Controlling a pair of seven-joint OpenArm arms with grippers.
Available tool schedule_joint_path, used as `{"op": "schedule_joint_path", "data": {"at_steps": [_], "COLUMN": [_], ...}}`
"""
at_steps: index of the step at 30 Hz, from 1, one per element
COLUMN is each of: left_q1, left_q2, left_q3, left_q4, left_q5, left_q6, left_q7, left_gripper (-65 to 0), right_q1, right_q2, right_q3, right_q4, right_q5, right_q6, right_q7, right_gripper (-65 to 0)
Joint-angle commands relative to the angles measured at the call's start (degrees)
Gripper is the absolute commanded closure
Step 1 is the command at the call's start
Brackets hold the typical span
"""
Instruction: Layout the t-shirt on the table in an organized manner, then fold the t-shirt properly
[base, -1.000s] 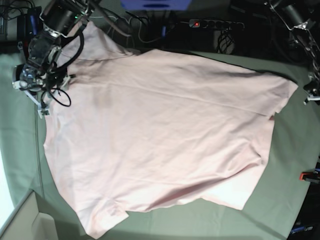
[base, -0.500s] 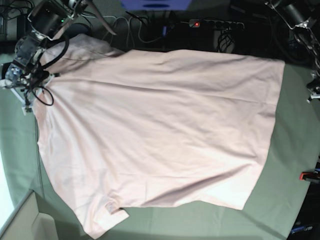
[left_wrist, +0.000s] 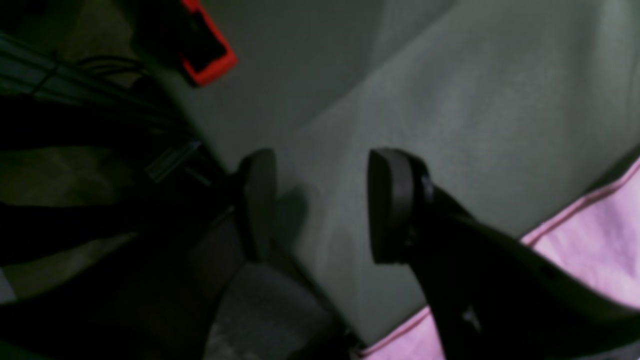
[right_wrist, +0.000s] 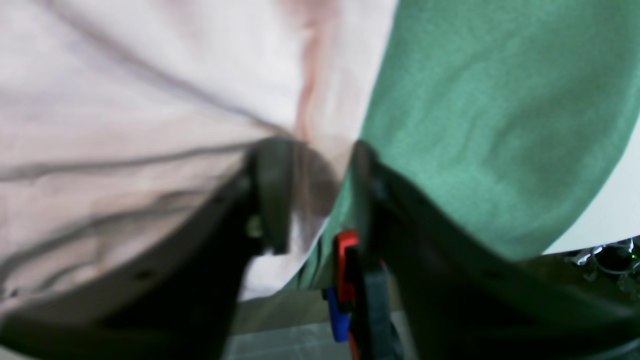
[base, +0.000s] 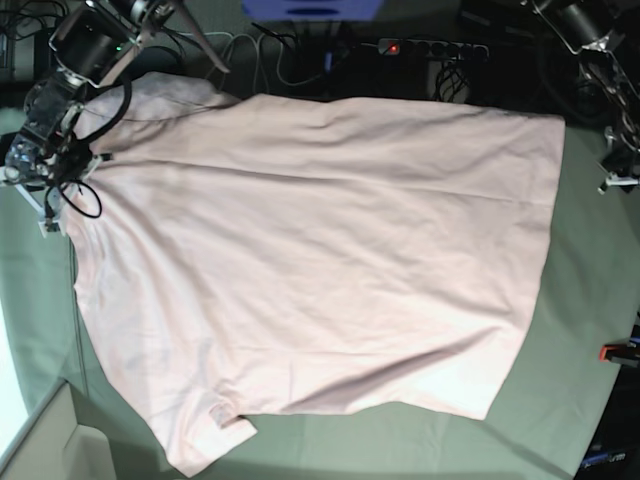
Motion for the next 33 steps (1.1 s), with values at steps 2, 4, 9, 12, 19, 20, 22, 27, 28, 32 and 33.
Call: {"op": "schedule_joint_path", "data": {"at_steps": [2, 4, 9, 12, 19, 20, 22, 27, 28, 32, 33], "left_q1": [-0.36, 0.35, 5.62, 10.46, 15.73, 15.82, 16.00, 16.26, 17.05, 17.84, 17.84], "left_q2": [-0.77, -0.16, 0.11, 0.02, 0.81, 0.90, 0.90, 0.72, 0.72, 0.46, 0.46], "left_q3": [-0.21, -0.21, 3.22, 7.27, 14.30, 15.00, 15.97, 18.52, 18.43, 18.43, 18.43], "left_q4": [2.96, 5.07, 11.75, 14.57, 12.72, 12.02, 10.87, 9.03, 9.03, 8.41, 8.41], "left_q5": [-0.47, -2.66, -10.84, -13.39, -14.27, -14.09, -14.09, -14.09, -14.09, -14.09, -14.09], "left_q6": [0.01, 0.01, 0.01, 0.01, 0.01, 0.01, 0.01, 0.01, 0.01, 0.01, 0.01], "left_q7": [0.63, 3.53, 10.12, 10.30, 4.76, 3.53, 2.30, 1.95, 1.86, 1.51, 1.51], "left_gripper": [-31.7, -37.4, -57.3, -57.9, -54.5, -54.5, -54.4, -54.3, -54.3, -54.3, -54.3], "right_q1": [0.89, 0.89, -0.96, -2.89, -7.20, -7.64, -8.26, -8.78, -9.22, -9.75, -9.75], "right_q2": [0.70, 0.53, -0.53, -1.50, -4.92, -5.36, -5.72, -5.80, -5.80, -5.72, -5.72], "right_q3": [1.63, 4.44, 5.68, 5.68, 5.41, 5.41, 5.32, 5.32, 5.32, 5.32, 5.41], "right_q4": [1.43, 3.10, 8.99, 13.92, 22.00, 22.35, 22.44, 22.44, 22.44, 22.53, 22.53], "right_q5": [-0.38, -0.38, -0.38, -0.29, -0.29, -0.29, -0.29, -0.29, -0.29, -0.29, -0.29], "right_q6": [-0.64, -0.64, -0.64, -0.64, -0.64, -0.64, -0.64, -0.64, -0.64, -0.64, -0.64], "right_q7": [0.06, 0.06, -0.02, -0.02, -0.02, 0.06, 0.06, 0.06, 0.06, 0.06, 0.06], "right_gripper": [-32.8, -36.8, -37.7, -37.7, -37.7, -37.7, -37.7, -37.7, -37.7, -37.7, -37.7]}}
